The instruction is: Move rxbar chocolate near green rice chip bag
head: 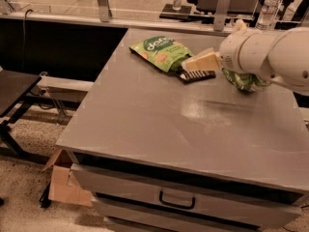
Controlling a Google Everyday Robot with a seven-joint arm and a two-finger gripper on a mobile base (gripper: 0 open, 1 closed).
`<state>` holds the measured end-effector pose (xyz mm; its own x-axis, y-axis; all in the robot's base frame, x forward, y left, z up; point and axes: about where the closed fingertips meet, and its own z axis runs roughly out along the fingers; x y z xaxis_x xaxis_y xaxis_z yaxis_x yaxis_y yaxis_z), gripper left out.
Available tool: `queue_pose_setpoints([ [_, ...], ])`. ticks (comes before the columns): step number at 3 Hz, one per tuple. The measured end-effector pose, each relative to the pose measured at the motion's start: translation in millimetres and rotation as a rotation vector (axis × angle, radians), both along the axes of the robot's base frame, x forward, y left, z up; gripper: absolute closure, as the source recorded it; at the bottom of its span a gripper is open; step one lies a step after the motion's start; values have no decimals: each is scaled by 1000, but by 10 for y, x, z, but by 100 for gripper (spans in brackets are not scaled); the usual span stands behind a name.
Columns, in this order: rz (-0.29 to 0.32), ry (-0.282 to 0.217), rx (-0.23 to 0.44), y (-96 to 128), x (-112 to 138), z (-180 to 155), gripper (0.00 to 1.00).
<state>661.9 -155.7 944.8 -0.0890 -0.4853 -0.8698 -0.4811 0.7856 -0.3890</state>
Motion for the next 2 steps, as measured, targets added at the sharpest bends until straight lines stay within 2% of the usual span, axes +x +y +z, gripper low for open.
queue_pose_setpoints([
  [1,-74,-87,11,-425,-233,415,0],
  [2,-74,-87,11,-425,-233,415,0],
])
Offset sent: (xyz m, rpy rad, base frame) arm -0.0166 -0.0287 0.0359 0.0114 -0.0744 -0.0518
